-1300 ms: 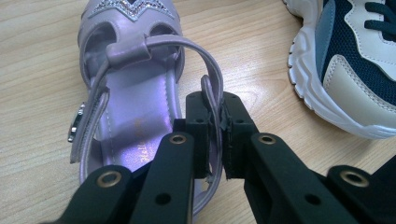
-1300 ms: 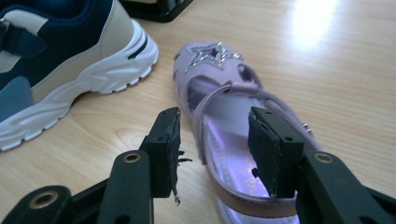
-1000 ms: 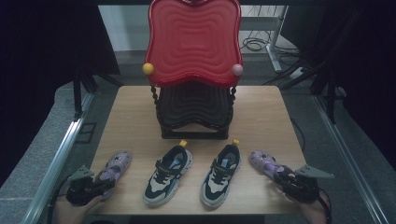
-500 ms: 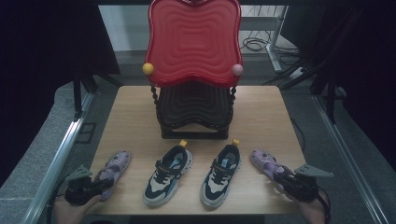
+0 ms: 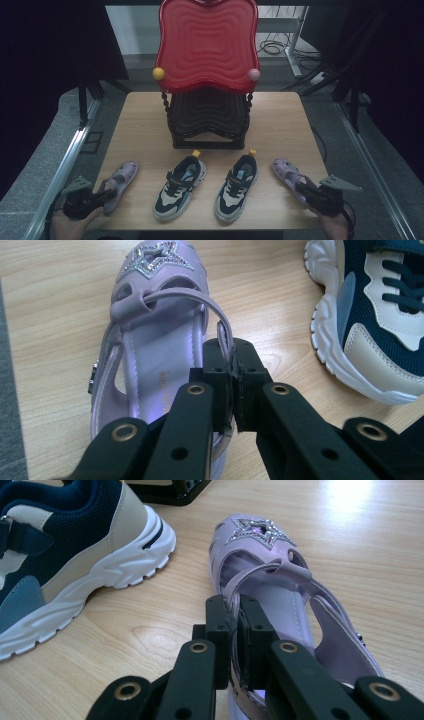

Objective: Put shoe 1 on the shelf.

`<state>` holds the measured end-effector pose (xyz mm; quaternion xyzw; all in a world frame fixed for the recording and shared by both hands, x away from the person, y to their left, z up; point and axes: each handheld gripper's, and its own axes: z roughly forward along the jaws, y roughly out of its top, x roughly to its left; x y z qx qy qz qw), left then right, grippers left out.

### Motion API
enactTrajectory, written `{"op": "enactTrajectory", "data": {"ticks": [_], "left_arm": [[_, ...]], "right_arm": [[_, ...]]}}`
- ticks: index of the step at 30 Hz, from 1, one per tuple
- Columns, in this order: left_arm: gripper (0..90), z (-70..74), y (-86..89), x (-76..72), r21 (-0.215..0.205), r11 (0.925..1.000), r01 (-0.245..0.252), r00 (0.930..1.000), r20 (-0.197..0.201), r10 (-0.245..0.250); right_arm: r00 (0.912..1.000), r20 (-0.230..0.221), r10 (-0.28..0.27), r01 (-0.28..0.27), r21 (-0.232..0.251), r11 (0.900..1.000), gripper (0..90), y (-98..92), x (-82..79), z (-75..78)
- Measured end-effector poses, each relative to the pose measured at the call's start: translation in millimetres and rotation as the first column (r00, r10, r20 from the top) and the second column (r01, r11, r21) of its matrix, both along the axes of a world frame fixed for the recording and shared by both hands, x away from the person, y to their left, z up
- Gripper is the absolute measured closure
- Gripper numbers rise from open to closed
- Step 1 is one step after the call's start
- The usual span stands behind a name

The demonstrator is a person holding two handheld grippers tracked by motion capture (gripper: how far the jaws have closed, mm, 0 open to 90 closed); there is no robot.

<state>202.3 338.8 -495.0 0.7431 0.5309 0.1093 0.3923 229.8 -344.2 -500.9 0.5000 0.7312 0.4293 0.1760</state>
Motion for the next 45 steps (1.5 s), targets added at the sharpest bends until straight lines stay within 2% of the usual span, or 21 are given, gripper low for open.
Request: {"op": "enactTrajectory", "data": {"ticks": [7, 8, 11, 12, 13, 14, 18, 24, 33, 37, 38, 45], "left_arm": [[86.5, 6.5, 1.5, -0.2, -0.009, 0.9999, 0.006, 0.9999, 0.01, -0.006], [86.4, 8.5, 1.3, -0.1, -0.018, 0.9998, 0.011, 0.9998, 0.016, -0.01], [86.4, 10.7, 1.1, 0.0, -0.023, 0.9996, 0.014, 0.9997, 0.021, -0.014], [86.4, 12.7, 0.9, 0.3, -0.031, 0.9994, 0.011, 0.9994, 0.033, -0.01], [86.4, 12.7, 0.9, 0.3, -0.031, 0.9994, 0.011, 0.9994, 0.033, -0.01], [86.4, 14.6, 1.0, 0.5, -0.044, 0.999, -0.003, 0.9986, 0.052, 0.005], [86.8, 19.9, 0.9, 1.7, -0.058, 0.9981, -0.019, 0.9963, 0.083, 0.024], [86.7, 29.6, -2.7, 5.6, -0.08, 0.9968, 0.001, 0.9941, 0.108, 0.007], [86.7, 41.3, -11.6, 12.8, -0.085, 0.9959, 0.031, 0.9906, 0.136, -0.019], [86.7, 49.2, -16.1, 17.4, -0.091, 0.9947, 0.049, 0.9869, 0.158, -0.034], [86.7, 52.7, -18.6, 19.6, -0.091, 0.9943, 0.056, 0.9852, 0.167, -0.04], [86.6, 62.6, -29.6, 29.1, -0.095, 0.9916, 0.087, 0.9795, 0.19, -0.068]], "right_arm": [[0.9995, 0.02, -0.024, 0.023, 0.041, 0.999, 85.1, -3.3, -1.7, 2.7], [0.9993, 0.023, -0.029, 0.028, 0.067, 0.997, 85.1, -3.6, -2.2, 3.5], [0.9992, 0.028, -0.028, 0.025, 0.083, 0.996, 85.1, -4.4, -2.9, 5.1], [0.9989, 0.035, -0.031, 0.027, 0.1, 0.995, 85.1, -4.1, -3.6, 6.8], [0.9989, 0.035, -0.031, 0.027, 0.1, 0.995, 85.1, -4.1, -3.6, 6.8], [0.9986, 0.045, -0.029, 0.024, 0.108, 0.994, 85.1, -4.1, -3.8, 8.7], [0.998, 0.054, -0.034, 0.027, 0.119, 0.993, 85.0, -3.6, -2.9, 11.6], [0.9963, 0.071, -0.048, 0.035, 0.172, 0.984, 85.0, -3.0, 0.8, 15.8], [0.9918, 0.108, -0.068, 0.045, 0.2, 0.979, 84.9, 0.9, 6.3, 26.6], [0.9905, 0.117, -0.072, 0.047, 0.204, 0.978, 84.9, 3.6, 9.0, 30.5], [0.9875, 0.136, -0.08, 0.05, 0.212, 0.976, 84.9, 6.6, 10.9, 34.5], [0.9828, 0.173, -0.063, 0.026, 0.208, 0.978, 84.7, 16.4, 14.8, 45.7]]}}
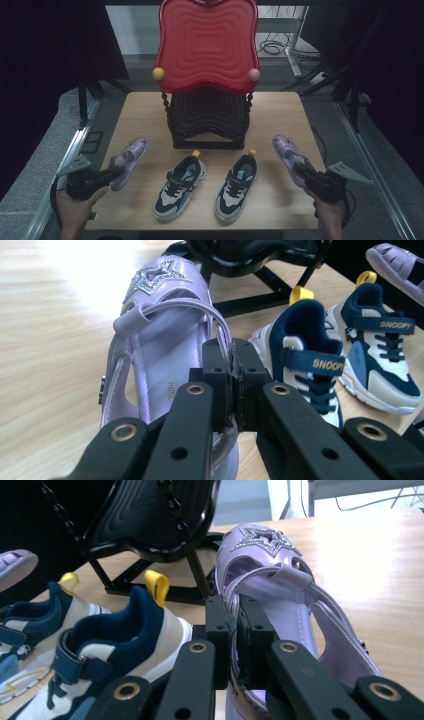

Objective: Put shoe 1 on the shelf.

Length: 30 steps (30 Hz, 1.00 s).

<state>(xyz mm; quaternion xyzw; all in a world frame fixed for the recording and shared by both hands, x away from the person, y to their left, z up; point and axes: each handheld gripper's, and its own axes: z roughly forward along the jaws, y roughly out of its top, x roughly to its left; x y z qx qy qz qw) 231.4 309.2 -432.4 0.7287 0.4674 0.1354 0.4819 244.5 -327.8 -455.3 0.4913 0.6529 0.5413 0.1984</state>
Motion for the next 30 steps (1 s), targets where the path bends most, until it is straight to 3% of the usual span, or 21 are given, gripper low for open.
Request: {"op": "enactTrajectory", "data": {"ticks": [15, 20, 30], "left_arm": [[86.6, 12.1, -24.6, 13.6, 0.001, 0.9991, 0.042, 0.9982, 0.043, -0.042], [86.6, 15.1, -29.5, 14.7, -0.017, 0.9986, 0.05, 0.9969, 0.062, -0.049], [86.6, 27.1, -41.4, 17.7, -0.019, 0.9968, 0.078, 0.9921, 0.101, -0.075]], "right_arm": [[0.9992, 0.025, 0.03, -0.031, 0.027, 0.999, 84.7, 9.2, 3.4, 9.3], [0.9985, 0.034, 0.043, -0.043, 0.018, 0.999, 84.5, 14.9, 4.6, 12.0], [0.9935, 0.083, 0.079, -0.081, 0.018, 0.997, 84.5, 26.4, 2.0, 26.7]]}}
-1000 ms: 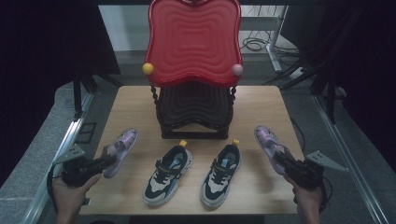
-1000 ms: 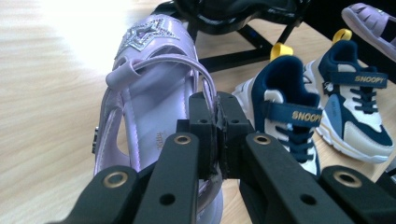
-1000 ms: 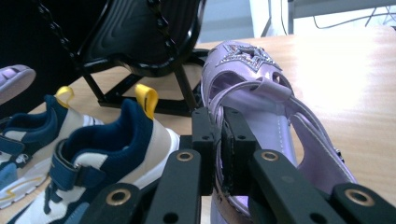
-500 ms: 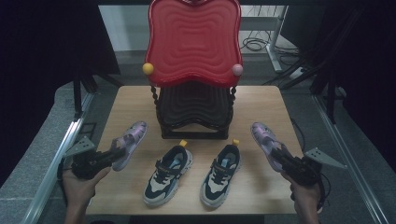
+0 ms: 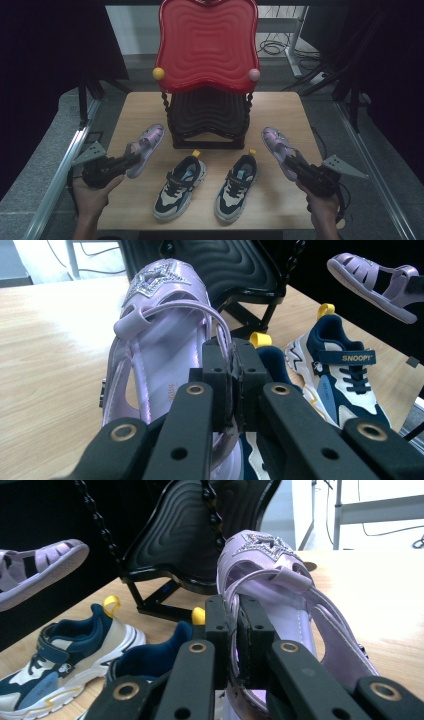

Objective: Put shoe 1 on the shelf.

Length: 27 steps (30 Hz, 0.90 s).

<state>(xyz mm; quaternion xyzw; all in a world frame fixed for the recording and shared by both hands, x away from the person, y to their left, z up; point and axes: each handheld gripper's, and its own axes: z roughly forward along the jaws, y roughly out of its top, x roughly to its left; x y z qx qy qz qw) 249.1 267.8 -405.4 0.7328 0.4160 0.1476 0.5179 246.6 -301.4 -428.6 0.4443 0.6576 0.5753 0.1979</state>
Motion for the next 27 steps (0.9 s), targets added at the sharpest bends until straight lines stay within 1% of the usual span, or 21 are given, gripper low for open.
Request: {"op": "enactTrajectory", "data": {"ticks": [3, 4, 5, 10, 13, 19, 27], "left_arm": [[86.7, 1.1, -2.7, 1.1, 0.001, 1.0, 0.004, 1.0, 0.006, -0.004], [86.6, 1.6, -5.4, 2.2, -0.002, 1.0, 0.005, 0.9999, 0.014, -0.005], [86.6, 1.7, -6.4, 2.6, -0.002, 1.0, 0.006, 0.9998, 0.017, -0.006], [86.6, 1.7, -11.9, 4.7, -0.006, 0.9998, 0.018, 0.9997, 0.016, -0.018], [86.6, 0.8, -15.4, 6.1, -0.006, 0.9996, 0.027, 0.9996, 0.01, -0.027], [86.6, 1.2, -19.5, 6.2, -0.01, 0.9993, 0.035, 0.9993, 0.012, -0.035], [86.6, 2.8, -24.6, 9.2, -0.005, 0.9989, 0.047, 0.9987, 0.017, -0.047]], "right_arm": [[1.0, 0.002, 0.009, -0.009, 0.005, 1.0, 84.5, 2.4, 0.4, 1.7], [0.9999, 0.002, 0.016, -0.016, 0.009, 1.0, 84.5, 5.2, 0.9, 3.5], [0.9997, 0.009, 0.021, -0.021, 0.002, 1.0, 84.5, 6.1, 1.7, 4.0], [0.9994, 0.01, 0.032, -0.032, 0.01, 0.999, 84.5, 10.8, 1.6, 6.3], [0.9992, 0.015, 0.037, -0.037, 0.011, 0.999, 84.5, 13.2, -0.8, 6.9], [0.9988, 0.022, 0.043, -0.044, 0.009, 0.999, 84.5, 15.3, -4.9, 7.2], [0.9978, 0.024, 0.062, -0.062, 0.005, 0.998, 84.4, 20.4, -4.2, 9.3]]}}
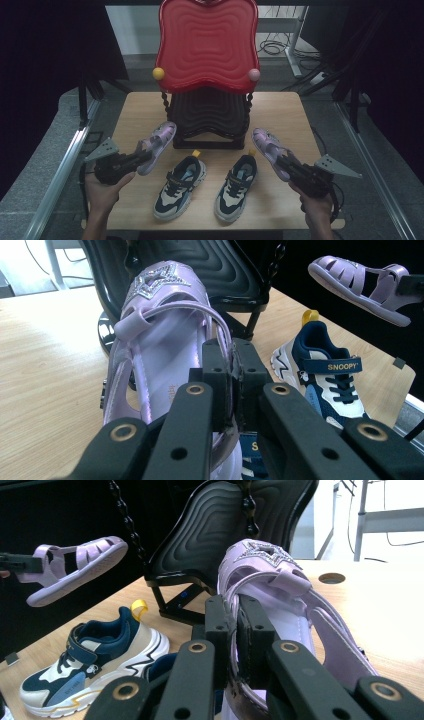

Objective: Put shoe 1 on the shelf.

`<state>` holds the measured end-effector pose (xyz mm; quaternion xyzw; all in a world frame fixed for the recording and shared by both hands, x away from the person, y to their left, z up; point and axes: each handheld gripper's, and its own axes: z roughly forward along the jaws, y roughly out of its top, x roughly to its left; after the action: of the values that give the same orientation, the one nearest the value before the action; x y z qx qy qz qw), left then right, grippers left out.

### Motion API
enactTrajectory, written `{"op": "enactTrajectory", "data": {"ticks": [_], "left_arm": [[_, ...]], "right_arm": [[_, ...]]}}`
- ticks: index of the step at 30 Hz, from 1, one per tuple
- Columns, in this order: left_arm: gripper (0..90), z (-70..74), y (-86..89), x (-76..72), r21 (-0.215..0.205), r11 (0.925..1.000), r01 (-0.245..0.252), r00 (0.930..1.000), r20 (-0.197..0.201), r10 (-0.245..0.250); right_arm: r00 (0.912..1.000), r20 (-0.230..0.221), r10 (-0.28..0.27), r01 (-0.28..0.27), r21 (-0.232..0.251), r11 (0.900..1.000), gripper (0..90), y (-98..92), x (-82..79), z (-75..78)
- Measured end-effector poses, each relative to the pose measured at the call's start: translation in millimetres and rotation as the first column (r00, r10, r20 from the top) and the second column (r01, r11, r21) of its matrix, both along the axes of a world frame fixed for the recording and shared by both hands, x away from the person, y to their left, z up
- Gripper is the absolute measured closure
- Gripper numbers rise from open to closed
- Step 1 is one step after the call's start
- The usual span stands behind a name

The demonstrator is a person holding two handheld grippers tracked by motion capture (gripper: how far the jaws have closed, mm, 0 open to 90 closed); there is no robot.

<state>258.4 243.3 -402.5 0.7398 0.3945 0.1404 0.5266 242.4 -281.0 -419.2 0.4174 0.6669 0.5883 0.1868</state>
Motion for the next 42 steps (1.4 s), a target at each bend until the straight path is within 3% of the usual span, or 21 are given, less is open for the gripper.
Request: {"op": "enactTrajectory", "data": {"ticks": [10, 22, 35, 42], "left_arm": [[86.5, 1.0, -6.9, 5.4, 0.003, 0.9999, 0.016, 0.9999, -0.004, -0.016], [86.5, 0.0, -19.7, 16.1, 0.003, 0.9993, 0.038, 0.9992, -0.007, -0.038], [86.5, 2.9, -30.6, 24.0, -0.002, 0.998, 0.064, 0.998, -0.005, -0.064], [86.4, 5.8, -38.1, 29.1, -0.003, 0.9972, 0.075, 0.9972, 0.004, -0.075]], "right_arm": [[0.9995, 0.012, 0.028, -0.027, -0.009, 1.0, 84.4, 9.8, 5.5, 5.9], [0.998, -0.004, 0.063, -0.063, -0.012, 0.998, 84.2, 32.8, 26.1, 4.6], [0.9958, -0.01, 0.092, -0.092, -0.011, 0.996, 84.2, 49.6, 34.1, 6.2], [0.9934, 0.006, 0.115, -0.115, -0.01, 0.993, 84.1, 65.0, 39.8, 10.5]]}}
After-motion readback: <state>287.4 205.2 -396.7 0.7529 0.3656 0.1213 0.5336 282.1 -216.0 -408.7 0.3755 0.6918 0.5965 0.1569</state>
